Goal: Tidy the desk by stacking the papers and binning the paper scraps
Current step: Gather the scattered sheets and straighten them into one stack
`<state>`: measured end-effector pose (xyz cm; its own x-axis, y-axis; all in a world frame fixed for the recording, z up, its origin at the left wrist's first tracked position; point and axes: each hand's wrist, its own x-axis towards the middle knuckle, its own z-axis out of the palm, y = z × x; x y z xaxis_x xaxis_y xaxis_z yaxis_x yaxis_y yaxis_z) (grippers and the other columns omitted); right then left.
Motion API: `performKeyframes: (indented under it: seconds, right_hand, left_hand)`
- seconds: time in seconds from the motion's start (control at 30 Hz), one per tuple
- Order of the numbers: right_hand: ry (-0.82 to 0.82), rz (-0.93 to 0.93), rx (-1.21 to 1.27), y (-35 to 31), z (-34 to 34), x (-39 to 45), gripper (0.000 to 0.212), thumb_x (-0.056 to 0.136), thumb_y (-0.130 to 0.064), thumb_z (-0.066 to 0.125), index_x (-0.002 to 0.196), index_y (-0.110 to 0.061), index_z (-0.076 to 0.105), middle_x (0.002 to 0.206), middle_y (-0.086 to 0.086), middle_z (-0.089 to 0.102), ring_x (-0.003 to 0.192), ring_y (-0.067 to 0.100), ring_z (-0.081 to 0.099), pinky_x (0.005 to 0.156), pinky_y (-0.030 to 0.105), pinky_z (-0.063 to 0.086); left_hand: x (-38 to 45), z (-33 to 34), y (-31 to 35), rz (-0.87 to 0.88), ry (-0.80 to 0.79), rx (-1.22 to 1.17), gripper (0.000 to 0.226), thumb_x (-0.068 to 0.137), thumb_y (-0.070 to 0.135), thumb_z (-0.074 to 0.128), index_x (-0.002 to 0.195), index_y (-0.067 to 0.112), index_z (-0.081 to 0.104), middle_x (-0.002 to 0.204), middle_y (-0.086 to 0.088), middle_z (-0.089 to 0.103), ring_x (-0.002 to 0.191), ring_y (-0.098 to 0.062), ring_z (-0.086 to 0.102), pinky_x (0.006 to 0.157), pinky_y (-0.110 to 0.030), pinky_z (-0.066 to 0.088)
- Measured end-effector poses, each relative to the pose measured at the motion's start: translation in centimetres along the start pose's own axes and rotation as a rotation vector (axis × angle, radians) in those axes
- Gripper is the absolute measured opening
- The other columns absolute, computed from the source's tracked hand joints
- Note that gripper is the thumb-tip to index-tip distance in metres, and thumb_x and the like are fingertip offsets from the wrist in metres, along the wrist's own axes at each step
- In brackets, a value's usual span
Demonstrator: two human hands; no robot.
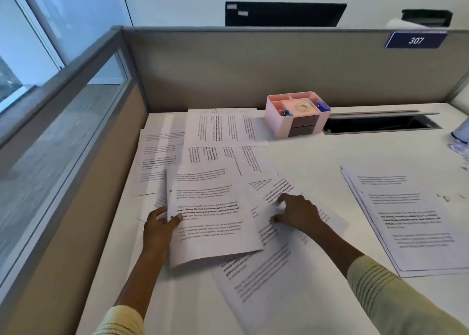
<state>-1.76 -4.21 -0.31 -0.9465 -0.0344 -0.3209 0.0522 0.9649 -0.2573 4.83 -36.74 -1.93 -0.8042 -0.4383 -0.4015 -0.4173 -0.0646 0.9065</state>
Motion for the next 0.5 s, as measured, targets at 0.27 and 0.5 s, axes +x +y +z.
performKeyframes:
  seconds: [0.27,0.5]
  right_hand:
    - [0.283,0.257,0.004,4.2,-1.4,0.3,0.093,0.057,-0.069,0.072,0.122,-0.006,0.049,0.119,0.019,0.048,0.112,0.037,0.047,0.088,0.042,0.044]
    - [0.193,0.371,-0.019,4.1,-1.8,-0.9,0.097,0.049,-0.075,0.072,0.114,-0.008,0.049,0.117,0.014,0.052,0.113,0.035,0.050,0.095,0.043,0.037]
  left_hand:
    - [-3.0,-0.8,-1.3,0.008,0.023,0.158,0.060,0.058,0.020,0.086,0.112,0.016,0.060,0.110,-0.009,0.067,0.094,-0.031,0.066,0.090,-0.053,0.052]
    - [-8.0,3.2,-1.2,0.030,-0.050,0.724,0.061,0.074,0.040,0.078,0.120,0.011,0.051,0.122,-0.012,0.059,0.110,-0.032,0.057,0.089,-0.037,0.048]
